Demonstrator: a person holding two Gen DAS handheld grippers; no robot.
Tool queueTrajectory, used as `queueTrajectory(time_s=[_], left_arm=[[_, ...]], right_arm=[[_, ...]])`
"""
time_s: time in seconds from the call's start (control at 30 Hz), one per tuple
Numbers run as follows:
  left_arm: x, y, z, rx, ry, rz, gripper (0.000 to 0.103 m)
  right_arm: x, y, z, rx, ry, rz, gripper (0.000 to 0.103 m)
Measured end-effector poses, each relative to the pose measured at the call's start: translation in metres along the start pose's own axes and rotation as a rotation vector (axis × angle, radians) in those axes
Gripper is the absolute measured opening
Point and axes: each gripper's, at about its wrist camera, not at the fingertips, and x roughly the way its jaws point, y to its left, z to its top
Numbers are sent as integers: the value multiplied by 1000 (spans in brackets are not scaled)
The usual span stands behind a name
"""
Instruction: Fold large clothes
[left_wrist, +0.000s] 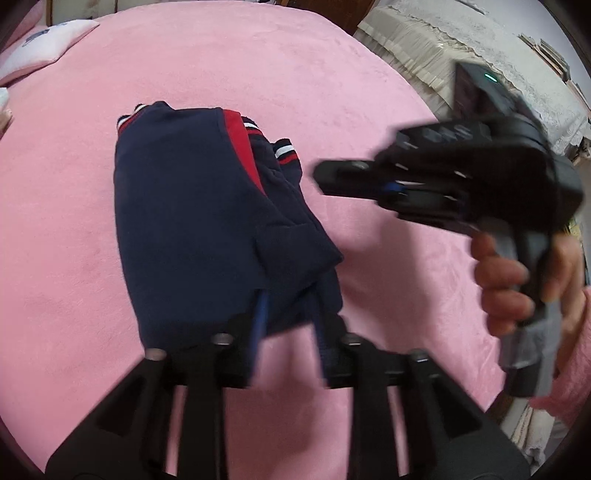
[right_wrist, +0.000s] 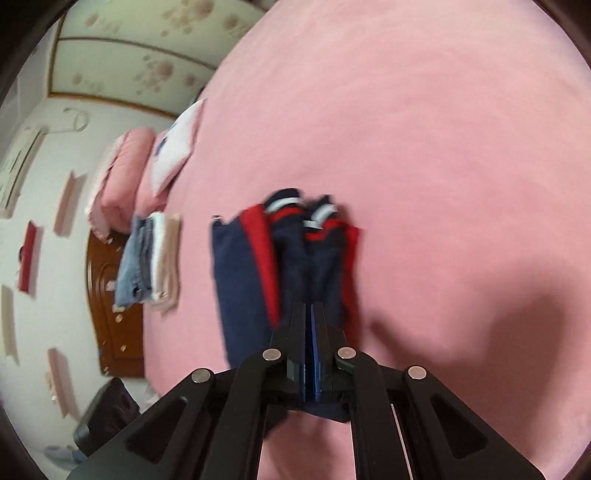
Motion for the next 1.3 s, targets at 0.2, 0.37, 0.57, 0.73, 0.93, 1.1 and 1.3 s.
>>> queueTrajectory(time_s=[0.2,0.37,0.57,0.73,0.93,1.1,1.3], left_arm=[[-42,8,1,-50,-73,59,68],[-52,32,4,-135,-72,73,68],[-56,62,18,-203,-90,98,68],[-35,73,31,-230,-69,130,68],[-11,82,41,-250,-3,224,68],[-10,80,58,-237,-25,184,68],[28,72,73,-175,40,176,39]], right_arm=[[46,46,14,-121,87,-34,40],[74,64,8,-197,88,-168,8],[42,50,-12,-81,-27,-203,6],[51,19,-20,53,-9,-190,6],[75,37,-13,-27,-21,-241,14],[42,72,-18,-146,-226,-269,46],[69,93,14,-211,-143,-50,34]])
